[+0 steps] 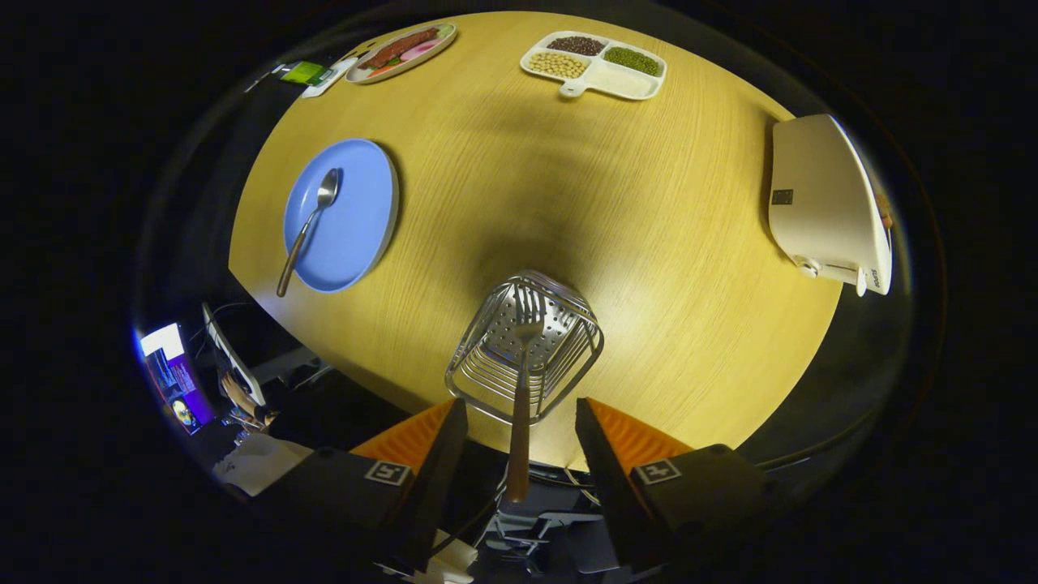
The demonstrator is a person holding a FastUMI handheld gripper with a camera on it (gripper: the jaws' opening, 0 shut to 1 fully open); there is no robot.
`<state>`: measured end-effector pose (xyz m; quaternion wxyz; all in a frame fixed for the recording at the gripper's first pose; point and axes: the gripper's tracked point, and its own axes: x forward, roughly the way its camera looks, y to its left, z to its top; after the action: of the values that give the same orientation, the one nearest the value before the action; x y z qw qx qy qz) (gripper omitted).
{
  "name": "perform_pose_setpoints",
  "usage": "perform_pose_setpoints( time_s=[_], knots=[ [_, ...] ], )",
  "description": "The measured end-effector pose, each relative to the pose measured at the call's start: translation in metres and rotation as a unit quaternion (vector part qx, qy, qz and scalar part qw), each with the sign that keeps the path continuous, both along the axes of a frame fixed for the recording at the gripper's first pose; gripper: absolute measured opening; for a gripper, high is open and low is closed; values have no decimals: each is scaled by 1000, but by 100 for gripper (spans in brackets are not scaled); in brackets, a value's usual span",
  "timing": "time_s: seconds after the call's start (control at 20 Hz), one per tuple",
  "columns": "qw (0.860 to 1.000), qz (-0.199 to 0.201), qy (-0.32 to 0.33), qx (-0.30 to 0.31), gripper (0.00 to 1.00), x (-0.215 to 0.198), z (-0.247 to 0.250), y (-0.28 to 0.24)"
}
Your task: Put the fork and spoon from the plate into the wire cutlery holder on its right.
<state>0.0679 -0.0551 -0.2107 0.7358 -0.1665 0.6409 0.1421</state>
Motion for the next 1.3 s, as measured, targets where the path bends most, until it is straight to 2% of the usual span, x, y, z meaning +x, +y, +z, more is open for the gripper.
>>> perform_pose_setpoints(
  time_s=[0.15,0.35,0.55,0.75,1.05,1.3],
  knots=[
    [998,-10,-50,37,99,1,19,15],
    [987,-19,-121,102,100,-4,49,44],
    [970,-21,-206,127,100,-12,79,64],
    [958,-17,-250,142,100,-32,89,99],
    [948,1,-250,198,100,-47,56,190],
    [950,8,-221,218,100,-31,17,251]
  ],
)
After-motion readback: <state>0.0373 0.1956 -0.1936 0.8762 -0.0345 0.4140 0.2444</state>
